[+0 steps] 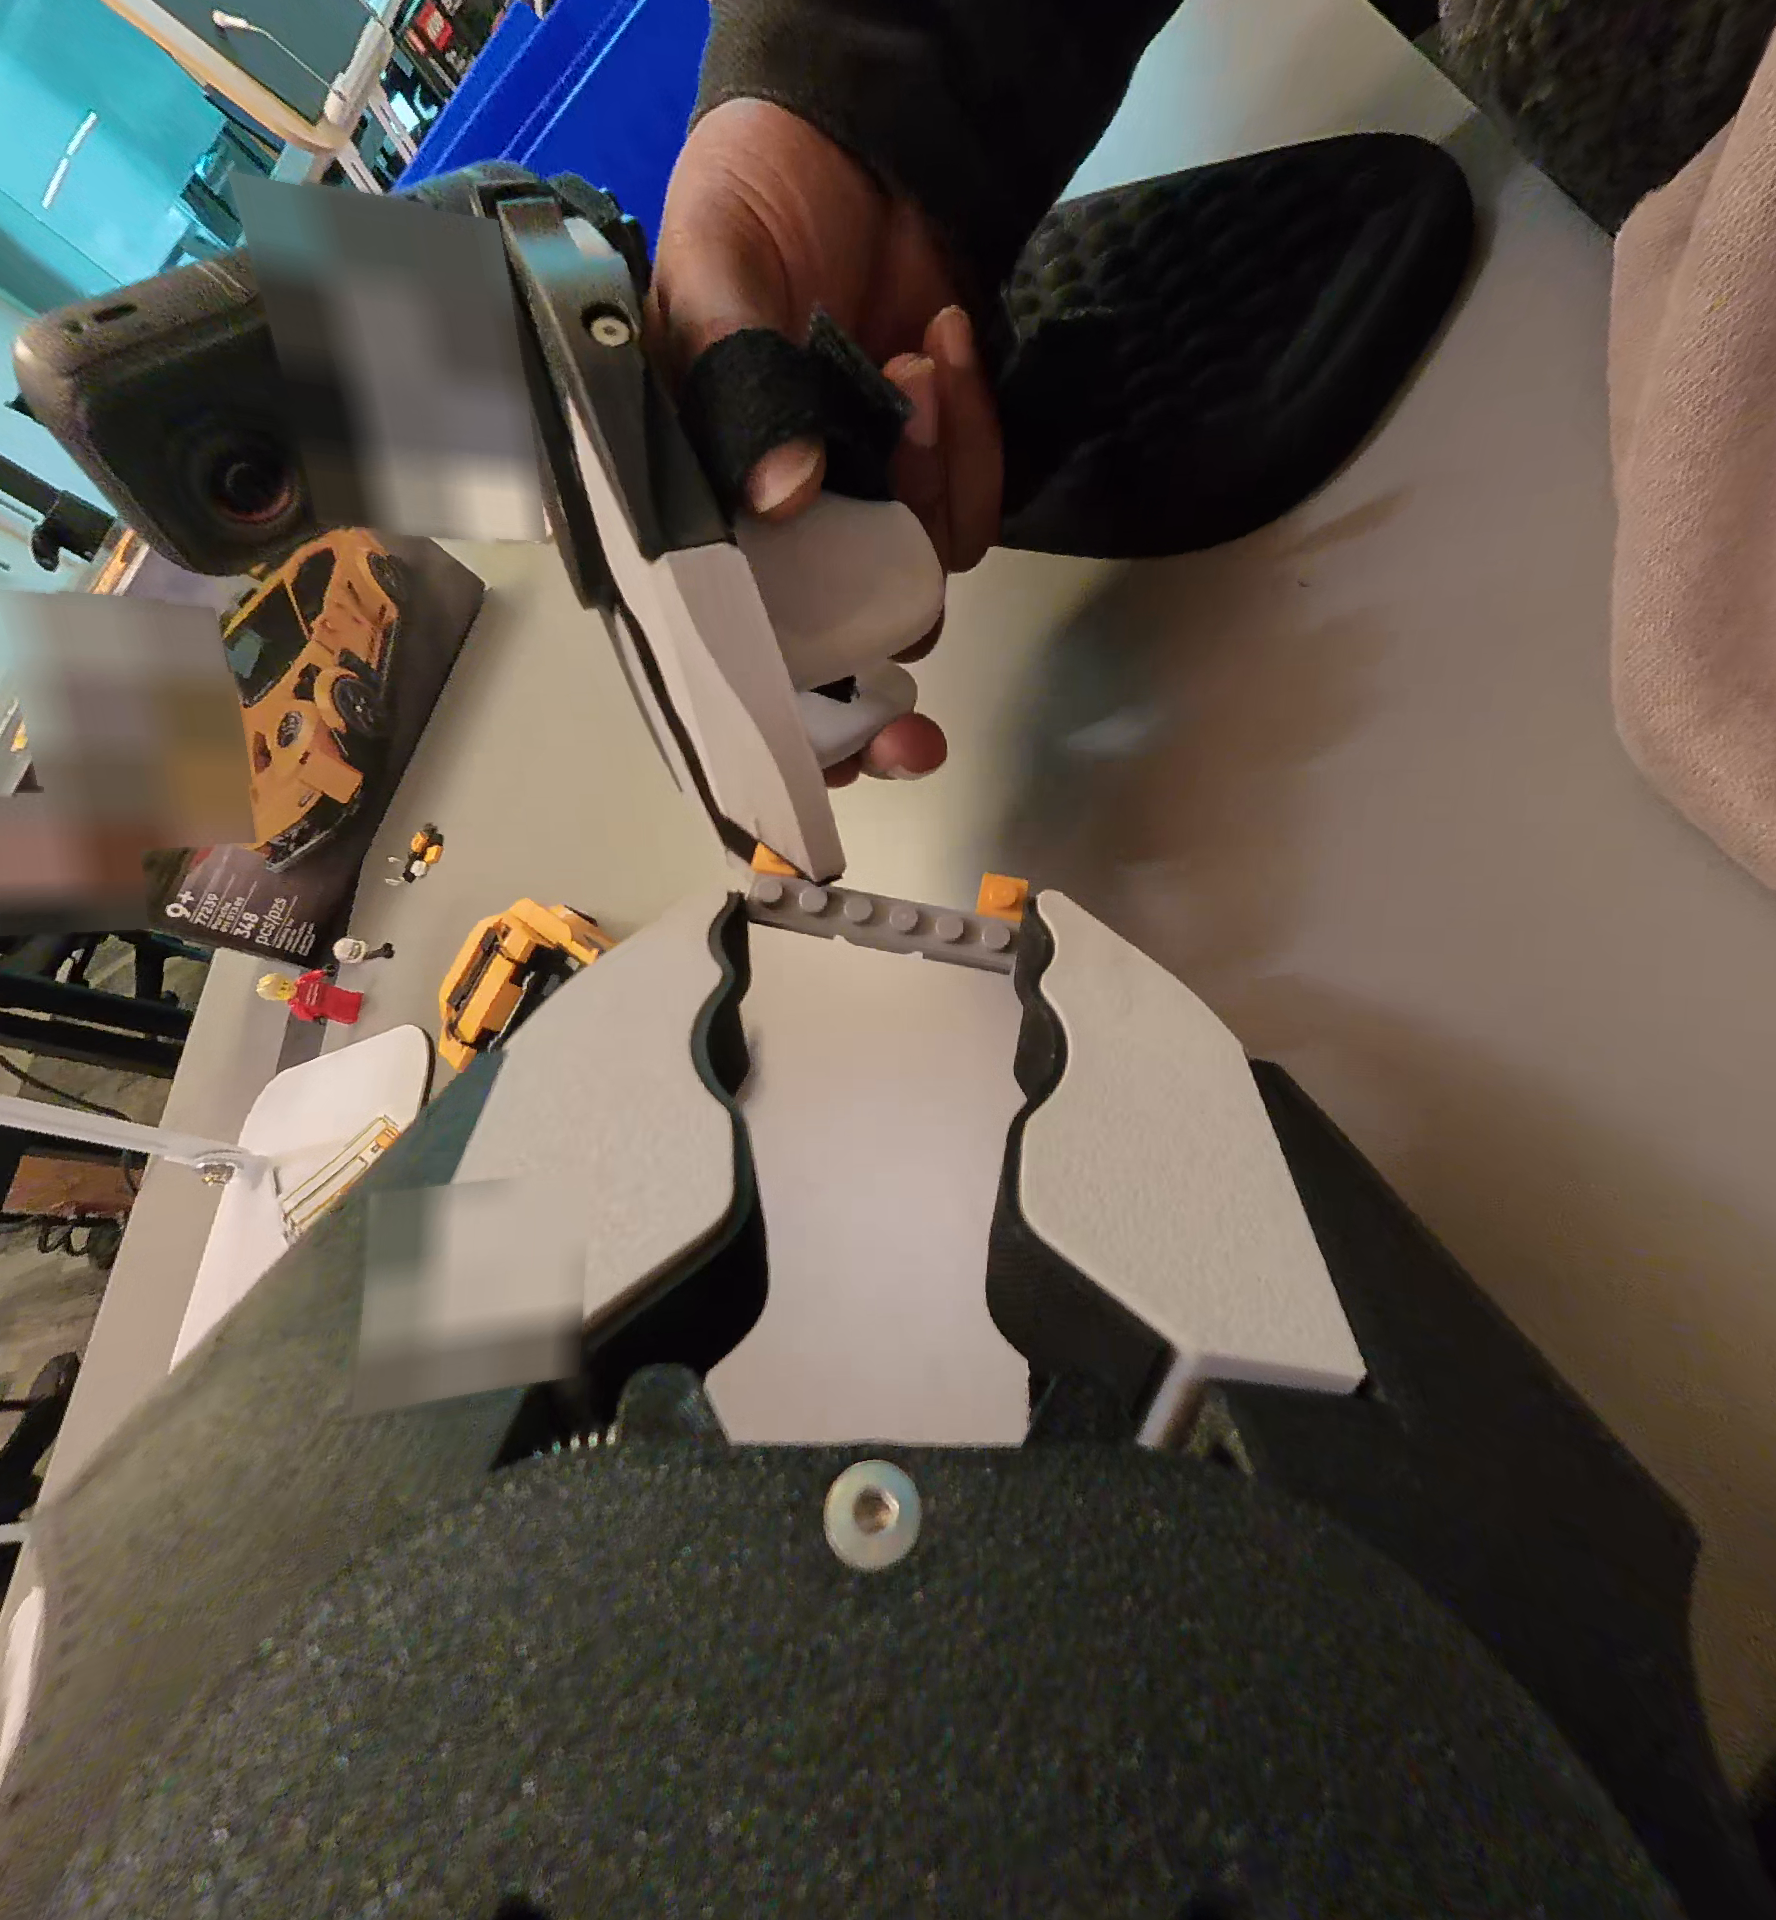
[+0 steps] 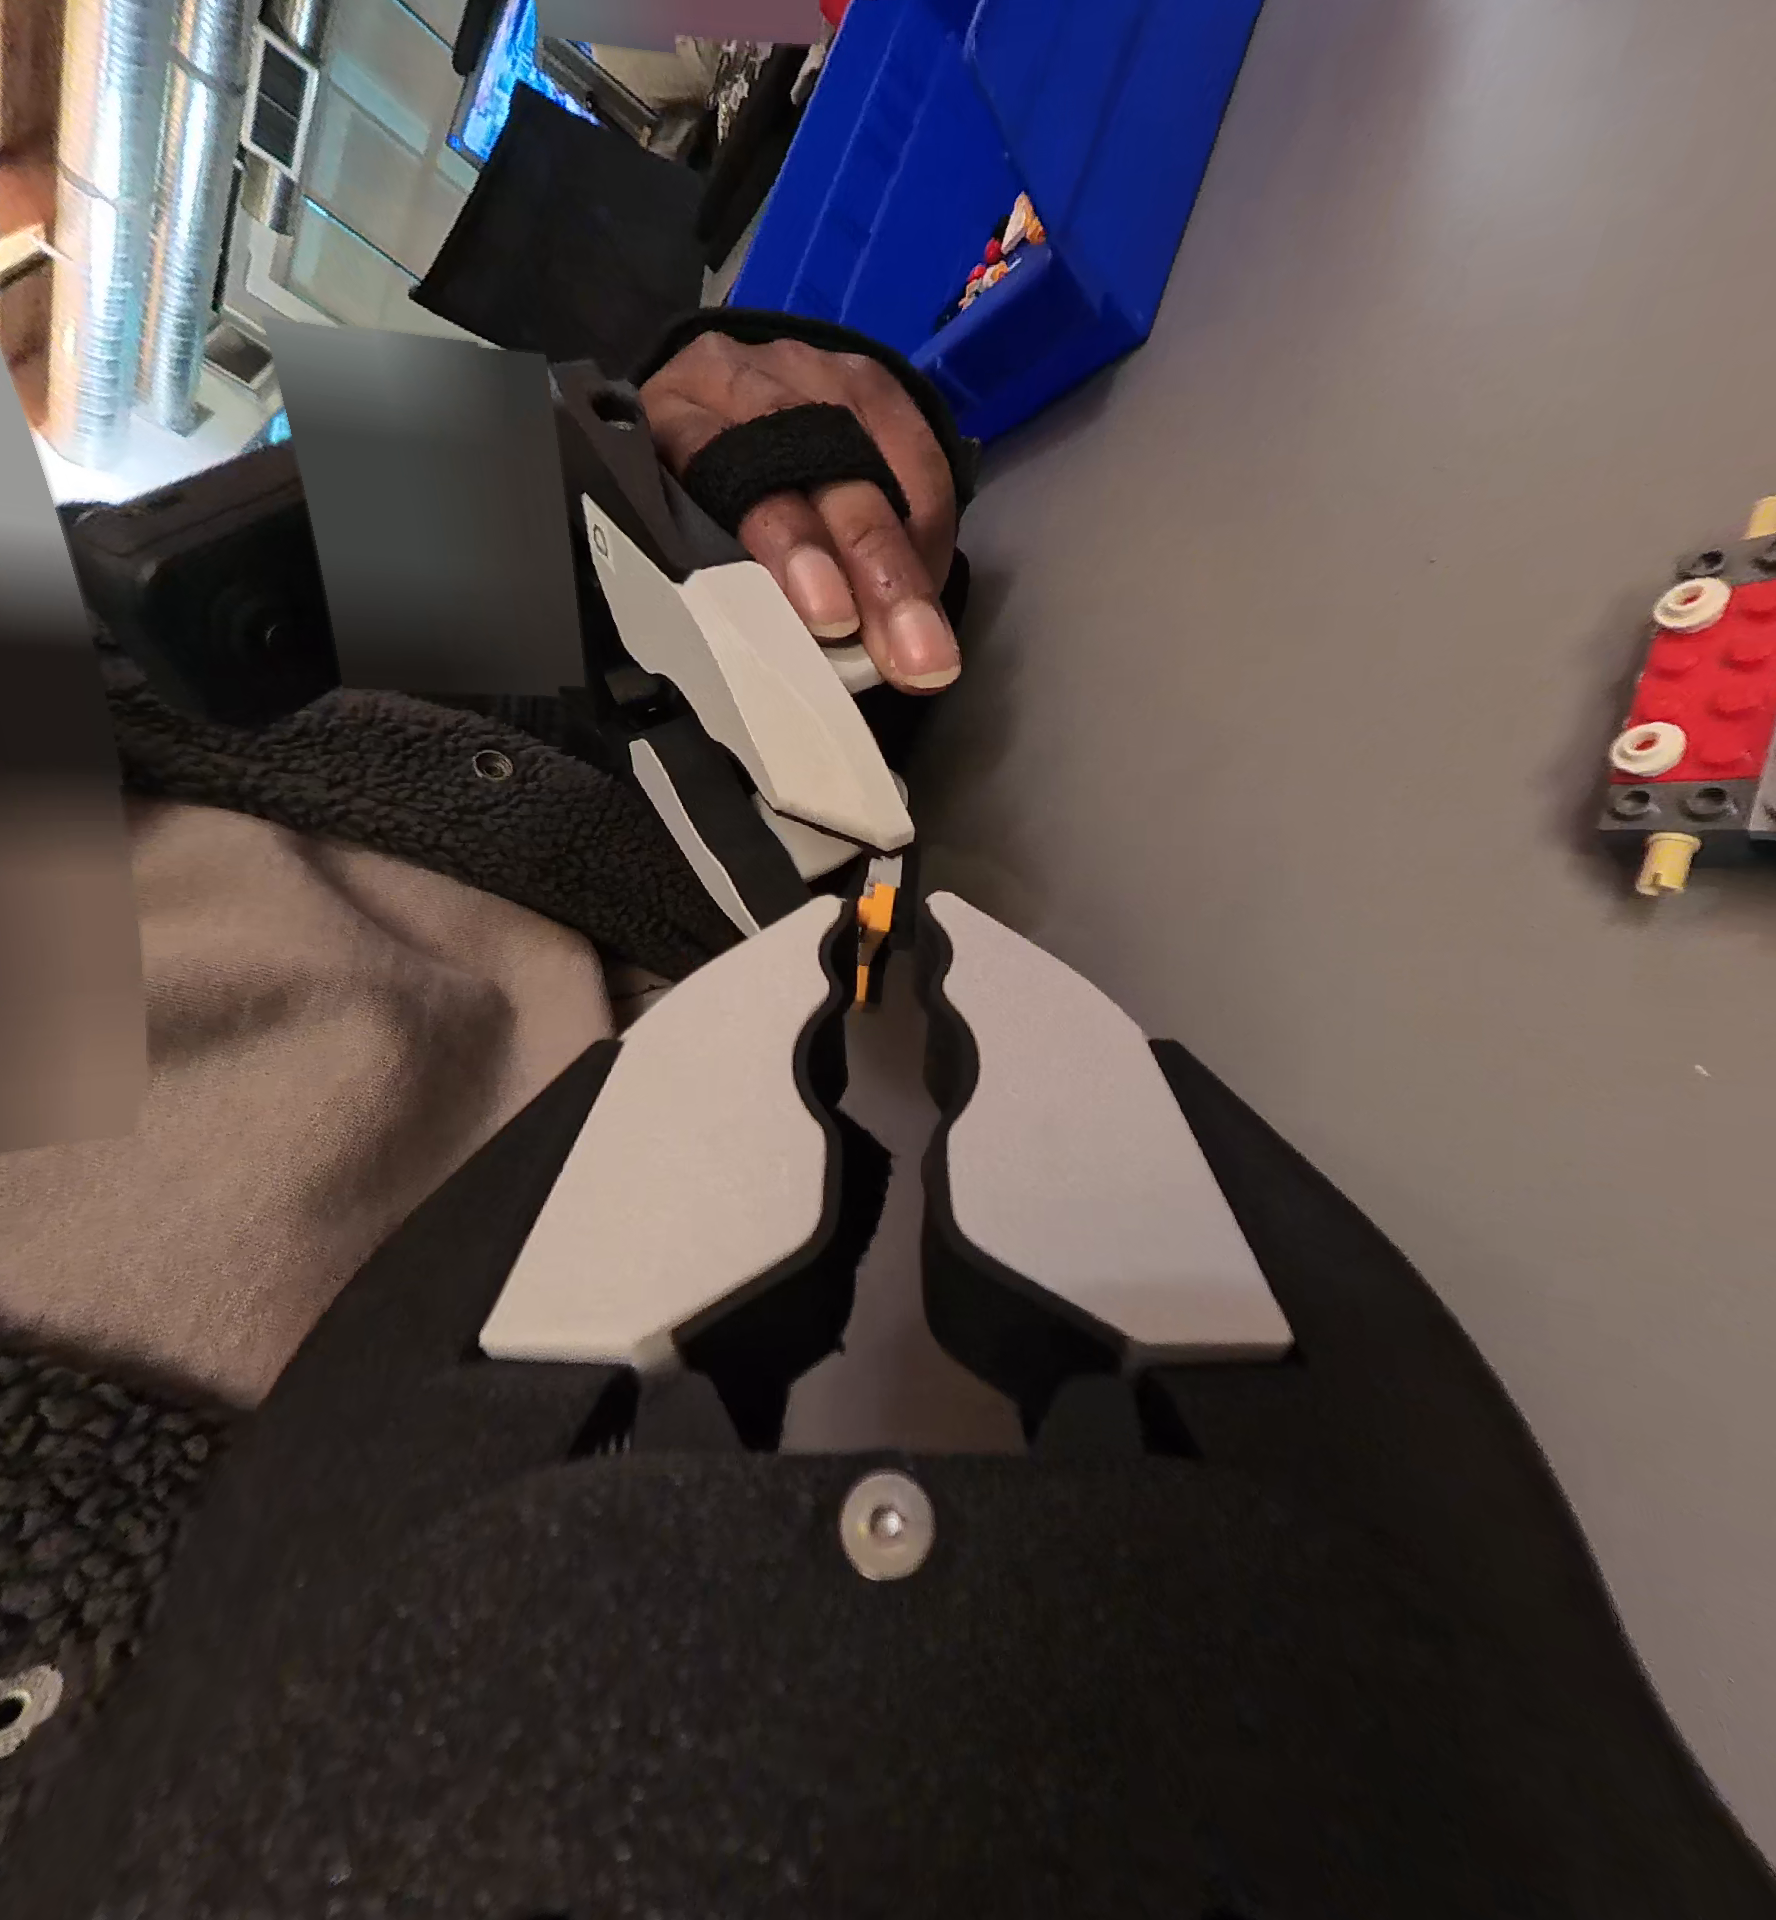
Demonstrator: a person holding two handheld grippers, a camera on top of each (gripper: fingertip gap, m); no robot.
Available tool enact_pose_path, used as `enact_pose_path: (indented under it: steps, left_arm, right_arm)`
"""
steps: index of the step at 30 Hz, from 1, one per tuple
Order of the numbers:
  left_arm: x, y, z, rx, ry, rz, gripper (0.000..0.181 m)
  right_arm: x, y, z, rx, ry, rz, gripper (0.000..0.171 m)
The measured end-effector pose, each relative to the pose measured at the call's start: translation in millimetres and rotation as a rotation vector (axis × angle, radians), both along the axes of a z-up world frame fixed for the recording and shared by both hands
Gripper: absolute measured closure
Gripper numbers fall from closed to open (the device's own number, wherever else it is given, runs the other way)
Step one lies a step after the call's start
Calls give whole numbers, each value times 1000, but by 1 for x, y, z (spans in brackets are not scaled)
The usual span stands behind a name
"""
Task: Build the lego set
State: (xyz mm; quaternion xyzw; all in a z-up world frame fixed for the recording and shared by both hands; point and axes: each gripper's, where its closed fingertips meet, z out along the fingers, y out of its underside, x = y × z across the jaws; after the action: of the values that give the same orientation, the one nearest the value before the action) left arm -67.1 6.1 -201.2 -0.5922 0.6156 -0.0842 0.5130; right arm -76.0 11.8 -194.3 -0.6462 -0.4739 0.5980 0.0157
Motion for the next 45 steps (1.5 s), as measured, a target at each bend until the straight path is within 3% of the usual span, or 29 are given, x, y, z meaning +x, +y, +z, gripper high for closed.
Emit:
enact_pose_path:
  steps: [8,17,20,22,25,27,31,45]
  left_arm:
    - [1,-5,9,56,-27,-42,132]
    - [2,-2,17,137,-62,-44,132]
    - [1,-4,21,34,-144,-55,128]
    - [-1,-7,24,-165,-278,-83,124]
    - [-4,-3,25,-436,-431,-75,131]
    - [0,-6,18,-503,-425,-82,135]
    - [4,-7,12,-454,-376,-64,172]
    - [7,-13,23,-395,-376,-83,173]
  right_arm:
    - [2,-5,8,51,42,61,162]
    - [2,-4,17,153,112,10,163]
    - [3,-3,21,256,154,-10,163]
    - [3,-2,25,345,176,-19,163]
    - [3,-5,23,586,190,-2,163]
    - [0,-8,22,733,202,13,163]
    - [-4,-15,23,915,252,43,163]
    - [-2,-22,36,1076,349,25,164]
